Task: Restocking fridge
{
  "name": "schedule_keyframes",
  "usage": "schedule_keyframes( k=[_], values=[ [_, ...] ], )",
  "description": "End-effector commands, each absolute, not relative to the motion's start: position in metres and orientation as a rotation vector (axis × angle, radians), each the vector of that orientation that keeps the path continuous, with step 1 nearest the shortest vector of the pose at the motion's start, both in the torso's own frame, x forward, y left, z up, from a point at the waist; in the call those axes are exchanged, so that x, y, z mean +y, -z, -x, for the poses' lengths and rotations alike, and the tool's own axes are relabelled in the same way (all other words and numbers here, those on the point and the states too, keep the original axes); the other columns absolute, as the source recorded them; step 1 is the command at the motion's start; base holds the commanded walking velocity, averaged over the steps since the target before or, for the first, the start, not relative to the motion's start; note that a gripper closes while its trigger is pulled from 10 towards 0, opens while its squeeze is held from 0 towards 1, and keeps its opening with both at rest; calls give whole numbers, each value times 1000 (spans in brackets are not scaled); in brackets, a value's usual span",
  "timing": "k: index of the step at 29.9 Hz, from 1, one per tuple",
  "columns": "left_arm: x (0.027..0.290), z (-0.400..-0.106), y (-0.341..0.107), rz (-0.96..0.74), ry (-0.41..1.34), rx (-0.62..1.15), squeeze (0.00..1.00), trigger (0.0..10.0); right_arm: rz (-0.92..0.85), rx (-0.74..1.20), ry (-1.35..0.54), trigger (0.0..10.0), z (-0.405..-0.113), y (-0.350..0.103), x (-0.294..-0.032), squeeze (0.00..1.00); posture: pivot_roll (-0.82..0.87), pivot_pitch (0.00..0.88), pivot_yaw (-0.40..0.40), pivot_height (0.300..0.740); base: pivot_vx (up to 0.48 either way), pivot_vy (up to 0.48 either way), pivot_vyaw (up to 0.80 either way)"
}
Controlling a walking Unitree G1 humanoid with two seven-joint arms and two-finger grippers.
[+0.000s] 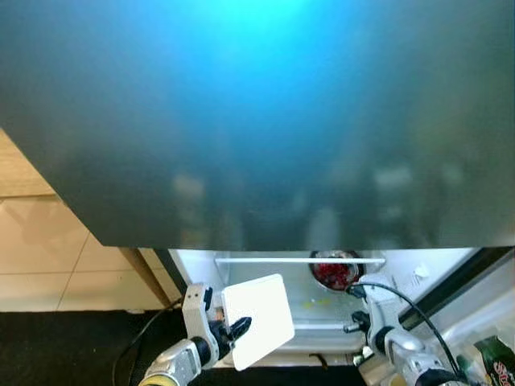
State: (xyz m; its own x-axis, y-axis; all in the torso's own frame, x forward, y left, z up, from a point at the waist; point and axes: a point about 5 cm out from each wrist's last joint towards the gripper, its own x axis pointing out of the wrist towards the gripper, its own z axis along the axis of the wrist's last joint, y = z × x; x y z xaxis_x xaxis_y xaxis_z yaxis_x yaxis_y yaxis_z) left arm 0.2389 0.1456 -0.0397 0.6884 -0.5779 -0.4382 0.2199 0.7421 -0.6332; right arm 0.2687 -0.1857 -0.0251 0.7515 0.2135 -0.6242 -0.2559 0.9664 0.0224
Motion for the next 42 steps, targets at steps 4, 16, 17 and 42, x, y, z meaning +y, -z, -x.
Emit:
schedule_keyframes(
  k=[4, 16, 17, 42],
  values=[
    [132, -241, 37, 615, 525, 652, 0, 10000, 64, 647, -257, 10000, -270, 23, -185, 0, -92, 138, 20, 705, 0, 0, 0],
    [124, -242, 35, 633, 540, 621, 0, 10000, -12, 639, -214, 10000, -262, 30, -183, 0, -60, 164, 45, 665, 0, 0, 0],
    [124, -242, 35, 633, 540, 621, 0, 10000, -12, 639, -214, 10000, -262, 30, -183, 0, -60, 164, 45, 665, 0, 0, 0],
    [122, -263, 16, 758, 475, 437, 0, 10000, -50, 579, -226, 10000, -266, 23, -185, 0, -71, 194, 25, 565, 0, 0, 0]
  ],
)
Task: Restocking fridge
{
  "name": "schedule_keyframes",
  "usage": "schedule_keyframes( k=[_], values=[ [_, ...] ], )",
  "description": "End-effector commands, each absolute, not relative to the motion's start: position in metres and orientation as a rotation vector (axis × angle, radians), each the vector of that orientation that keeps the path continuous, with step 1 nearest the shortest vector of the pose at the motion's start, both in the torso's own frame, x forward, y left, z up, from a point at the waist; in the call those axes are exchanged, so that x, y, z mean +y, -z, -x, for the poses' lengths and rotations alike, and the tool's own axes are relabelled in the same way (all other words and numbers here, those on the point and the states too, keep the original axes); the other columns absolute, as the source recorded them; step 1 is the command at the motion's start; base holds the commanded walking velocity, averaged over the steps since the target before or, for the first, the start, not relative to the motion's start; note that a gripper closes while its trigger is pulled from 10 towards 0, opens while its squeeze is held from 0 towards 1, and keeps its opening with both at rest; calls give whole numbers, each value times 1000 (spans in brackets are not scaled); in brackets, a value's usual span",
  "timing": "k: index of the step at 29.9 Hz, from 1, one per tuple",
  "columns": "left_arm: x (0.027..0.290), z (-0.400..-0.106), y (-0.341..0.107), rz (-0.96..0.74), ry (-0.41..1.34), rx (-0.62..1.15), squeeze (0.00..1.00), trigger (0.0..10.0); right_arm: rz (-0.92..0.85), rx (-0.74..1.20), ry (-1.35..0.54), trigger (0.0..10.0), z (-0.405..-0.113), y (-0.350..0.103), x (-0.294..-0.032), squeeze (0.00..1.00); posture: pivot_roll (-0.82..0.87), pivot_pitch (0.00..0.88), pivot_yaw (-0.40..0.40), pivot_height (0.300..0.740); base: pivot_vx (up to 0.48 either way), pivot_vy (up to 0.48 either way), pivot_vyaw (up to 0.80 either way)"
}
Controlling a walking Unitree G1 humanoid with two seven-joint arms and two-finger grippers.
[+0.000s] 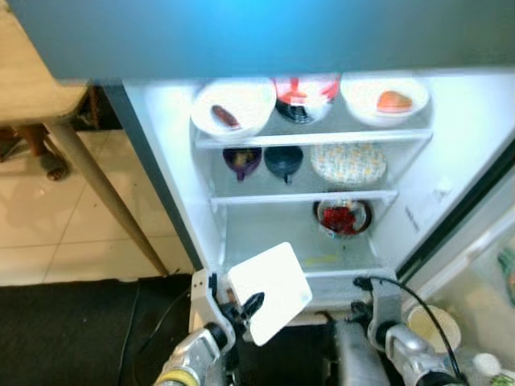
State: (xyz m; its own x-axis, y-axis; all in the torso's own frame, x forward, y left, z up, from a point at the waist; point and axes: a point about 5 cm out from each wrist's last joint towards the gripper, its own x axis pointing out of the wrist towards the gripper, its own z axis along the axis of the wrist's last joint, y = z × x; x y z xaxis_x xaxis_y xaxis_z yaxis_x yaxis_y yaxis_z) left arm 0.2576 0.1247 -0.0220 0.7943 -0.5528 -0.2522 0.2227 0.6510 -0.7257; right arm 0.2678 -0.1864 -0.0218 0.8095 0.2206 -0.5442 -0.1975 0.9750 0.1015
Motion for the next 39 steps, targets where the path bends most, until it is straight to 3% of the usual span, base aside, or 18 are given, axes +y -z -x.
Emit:
schedule_keyframes(
  k=[1, 16, 21, 25, 30, 39],
  values=[
    [122, -263, 16, 758, 475, 437, 0, 10000, -50, 579, -226, 10000, -266, 23, -185, 0, -71, 194, 25, 565, 0, 0, 0],
    [131, -287, -9, 820, 399, 233, 0, 10000, -85, 505, -293, 10000, -277, 12, -171, 0, -58, 223, 32, 510, 0, 0, 0],
    [141, -304, -29, 902, 367, 123, 0, 10000, -105, 423, -336, 10000, -286, 0, -160, 0, -75, 271, 52, 480, 0, 0, 0],
    [142, -305, -30, 911, 367, 118, 0, 10000, -104, 412, -341, 10000, -287, -2, -159, 0, -75, 271, 52, 475, 0, 0, 0],
    [136, -310, -37, 1000, 405, 95, 0, 10000, -100, 298, -382, 10000, -297, -23, -152, 0, -105, 354, 68, 455, 0, 0, 0],
    [128, -316, -38, 1048, 309, 100, 0, 10000, -123, 183, -439, 10000, -294, -45, -140, 0, -142, 417, 72, 430, 0, 0, 0]
  ],
)
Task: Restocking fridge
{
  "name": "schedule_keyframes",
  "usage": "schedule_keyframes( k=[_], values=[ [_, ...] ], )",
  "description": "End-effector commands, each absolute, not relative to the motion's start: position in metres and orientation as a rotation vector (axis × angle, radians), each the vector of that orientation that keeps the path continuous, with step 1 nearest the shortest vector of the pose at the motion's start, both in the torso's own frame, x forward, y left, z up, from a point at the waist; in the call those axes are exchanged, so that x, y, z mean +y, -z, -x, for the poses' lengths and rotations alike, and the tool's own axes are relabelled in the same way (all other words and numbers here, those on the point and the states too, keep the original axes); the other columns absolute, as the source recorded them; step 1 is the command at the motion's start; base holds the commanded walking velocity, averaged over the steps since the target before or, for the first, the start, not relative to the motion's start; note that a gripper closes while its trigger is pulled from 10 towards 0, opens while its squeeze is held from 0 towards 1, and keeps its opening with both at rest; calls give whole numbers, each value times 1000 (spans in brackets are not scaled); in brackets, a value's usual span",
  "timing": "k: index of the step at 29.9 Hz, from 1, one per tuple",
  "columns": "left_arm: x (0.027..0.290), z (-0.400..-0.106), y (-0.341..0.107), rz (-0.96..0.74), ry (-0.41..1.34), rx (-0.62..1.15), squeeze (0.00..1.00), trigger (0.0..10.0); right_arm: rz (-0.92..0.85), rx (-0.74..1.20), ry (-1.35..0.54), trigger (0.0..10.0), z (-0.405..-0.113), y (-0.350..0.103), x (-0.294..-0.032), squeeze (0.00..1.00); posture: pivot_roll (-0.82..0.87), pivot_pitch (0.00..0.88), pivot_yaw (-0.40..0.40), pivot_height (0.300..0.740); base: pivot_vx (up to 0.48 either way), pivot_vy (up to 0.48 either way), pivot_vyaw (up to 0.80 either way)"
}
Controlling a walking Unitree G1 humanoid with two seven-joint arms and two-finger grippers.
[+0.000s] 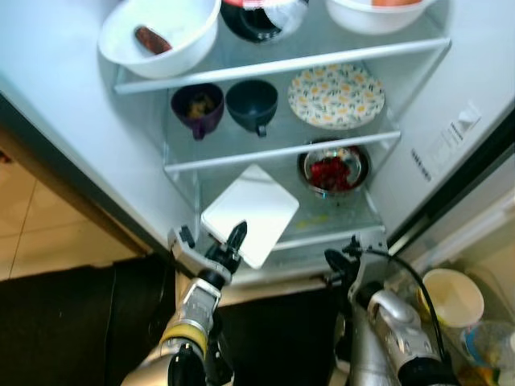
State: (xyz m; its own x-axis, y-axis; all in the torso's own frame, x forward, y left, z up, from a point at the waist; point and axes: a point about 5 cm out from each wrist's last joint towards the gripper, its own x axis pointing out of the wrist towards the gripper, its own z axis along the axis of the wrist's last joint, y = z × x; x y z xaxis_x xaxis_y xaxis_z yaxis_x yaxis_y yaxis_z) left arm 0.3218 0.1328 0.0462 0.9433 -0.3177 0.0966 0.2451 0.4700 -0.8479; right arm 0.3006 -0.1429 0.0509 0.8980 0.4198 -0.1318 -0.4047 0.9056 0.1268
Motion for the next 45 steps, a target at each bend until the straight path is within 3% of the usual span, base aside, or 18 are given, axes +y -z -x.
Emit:
schedule_keyframes(
  k=[1, 11, 18, 36, 37, 38, 39, 45],
  values=[
    [127, -317, -37, 1063, 271, 105, 0, 10000, -129, 176, -446, 10000, -292, -46, -138, 0, -151, 422, 71, 430, 0, 0, 0],
    [126, -322, -31, 1178, 2, 151, 0, 10000, -155, 176, -484, 10000, -276, -53, -124, 0, -189, 440, 76, 430, 0, 0, 0],
    [119, -331, -42, 1300, 0, 109, 0, 10000, -203, 137, -510, 10000, -266, -65, -114, 0, -223, 460, 83, 430, 0, 0, 0],
    [158, -336, -46, 1313, -278, -5, 0, 10000, -252, 101, -535, 10000, -249, -87, -101, 0, -329, 489, 76, 430, 0, 0, 0],
    [161, -336, -46, 1311, -293, -10, 361, 10000, -254, 101, -536, 10000, -248, -89, -101, 0, -330, 489, 75, 430, 0, 0, 0],
    [162, -336, -46, 1311, -302, -13, 361, 10000, -255, 102, -536, 10000, -247, -89, -100, 0, -330, 489, 75, 430, 0, 0, 0],
    [166, -336, -46, 1319, -318, -27, 1000, 10000, -256, 101, -540, 10000, -246, -90, -100, 0, -337, 490, 73, 430, 0, 0, 0],
    [178, -338, -51, 1328, -353, -78, 1000, 10000, -277, 81, -575, 10000, -244, -98, -95, 0, -334, 489, 72, 430, 0, 0, 0]
  ],
)
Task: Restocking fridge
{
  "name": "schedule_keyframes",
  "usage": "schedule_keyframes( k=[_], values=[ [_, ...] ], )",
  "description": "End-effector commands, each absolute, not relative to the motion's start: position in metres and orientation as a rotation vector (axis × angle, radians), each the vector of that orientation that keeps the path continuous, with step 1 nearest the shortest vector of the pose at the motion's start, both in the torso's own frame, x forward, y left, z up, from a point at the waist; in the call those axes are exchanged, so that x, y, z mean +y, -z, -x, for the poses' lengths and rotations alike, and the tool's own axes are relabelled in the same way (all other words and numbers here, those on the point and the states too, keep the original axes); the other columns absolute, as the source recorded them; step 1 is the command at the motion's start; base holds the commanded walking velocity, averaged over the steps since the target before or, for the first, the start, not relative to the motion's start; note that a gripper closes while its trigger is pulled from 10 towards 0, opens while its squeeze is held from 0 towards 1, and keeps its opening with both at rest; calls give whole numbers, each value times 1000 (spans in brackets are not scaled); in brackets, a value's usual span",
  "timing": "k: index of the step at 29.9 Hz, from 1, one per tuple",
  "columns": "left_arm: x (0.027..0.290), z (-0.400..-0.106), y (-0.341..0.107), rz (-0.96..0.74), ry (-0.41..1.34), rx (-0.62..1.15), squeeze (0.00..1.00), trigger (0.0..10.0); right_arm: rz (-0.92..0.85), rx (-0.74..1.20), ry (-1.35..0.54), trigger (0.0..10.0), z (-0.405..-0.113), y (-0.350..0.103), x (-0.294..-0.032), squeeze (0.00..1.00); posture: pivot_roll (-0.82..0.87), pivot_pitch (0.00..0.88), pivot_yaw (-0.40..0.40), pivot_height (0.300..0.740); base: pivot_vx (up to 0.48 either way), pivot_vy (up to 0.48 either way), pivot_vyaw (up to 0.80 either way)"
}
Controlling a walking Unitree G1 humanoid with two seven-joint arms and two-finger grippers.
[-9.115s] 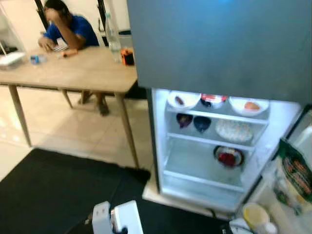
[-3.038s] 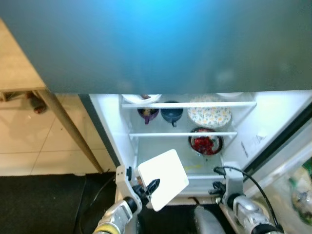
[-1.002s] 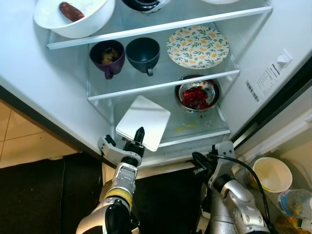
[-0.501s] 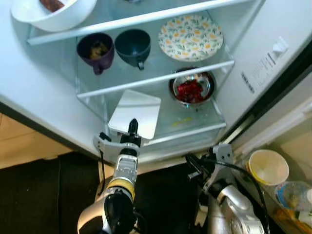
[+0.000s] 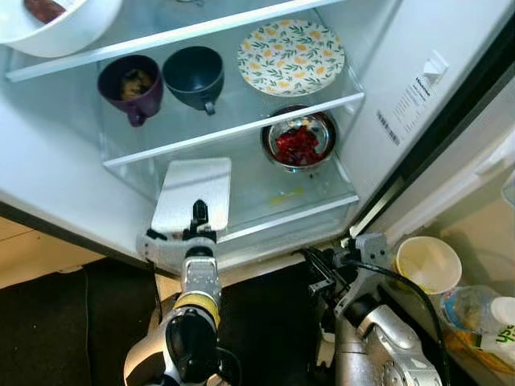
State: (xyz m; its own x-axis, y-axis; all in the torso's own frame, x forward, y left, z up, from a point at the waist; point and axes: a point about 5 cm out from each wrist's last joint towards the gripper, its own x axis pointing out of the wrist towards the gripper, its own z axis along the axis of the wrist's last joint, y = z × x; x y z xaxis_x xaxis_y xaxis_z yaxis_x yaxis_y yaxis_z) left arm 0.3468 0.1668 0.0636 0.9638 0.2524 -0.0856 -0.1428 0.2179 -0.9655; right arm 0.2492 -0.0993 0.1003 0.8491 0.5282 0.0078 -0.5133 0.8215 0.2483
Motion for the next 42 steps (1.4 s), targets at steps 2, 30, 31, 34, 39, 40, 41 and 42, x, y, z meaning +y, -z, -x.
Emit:
schedule_keyframes(
  k=[2, 30, 31, 34, 39, 40, 41, 42],
  values=[
    [181, -339, -54, 1331, -355, -97, 1000, 10000, -284, 66, -598, 10000, -243, -102, -92, 0, -334, 489, 72, 430, 0, 0, 0],
    [167, -327, -33, 1499, -395, -29, 0, 10000, -333, 1, -870, 10000, -229, -129, -70, 0, -293, 474, 80, 430, 0, 0, 0],
    [166, -326, -32, 1490, -395, -12, 0, 10000, -332, 2, -875, 10000, -229, -129, -70, 0, -283, 468, 91, 430, 0, 0, 0],
    [166, -327, -32, 1464, -388, 15, 0, 10000, -332, 0, -881, 10000, -229, -129, -69, 0, -279, 467, 94, 430, 0, 0, 0],
    [159, -339, -45, 1491, -330, 29, 0, 10000, -333, -4, -885, 10000, -229, -130, -70, 0, -273, 461, 100, 430, 0, 0, 0],
    [154, -344, -51, 1490, -303, 24, 0, 10000, -330, -3, -887, 10000, -229, -130, -70, 0, -275, 459, 99, 430, 0, 0, 0],
    [154, -344, -51, 1490, -303, 24, 0, 10000, -330, -3, -887, 10000, -229, -130, -70, 0, -275, 459, 99, 430, 0, 0, 0],
    [152, -345, -53, 1490, -299, 22, 0, 10000, -330, -4, -887, 10000, -229, -130, -71, 0, -275, 459, 99, 430, 0, 0, 0]
  ],
)
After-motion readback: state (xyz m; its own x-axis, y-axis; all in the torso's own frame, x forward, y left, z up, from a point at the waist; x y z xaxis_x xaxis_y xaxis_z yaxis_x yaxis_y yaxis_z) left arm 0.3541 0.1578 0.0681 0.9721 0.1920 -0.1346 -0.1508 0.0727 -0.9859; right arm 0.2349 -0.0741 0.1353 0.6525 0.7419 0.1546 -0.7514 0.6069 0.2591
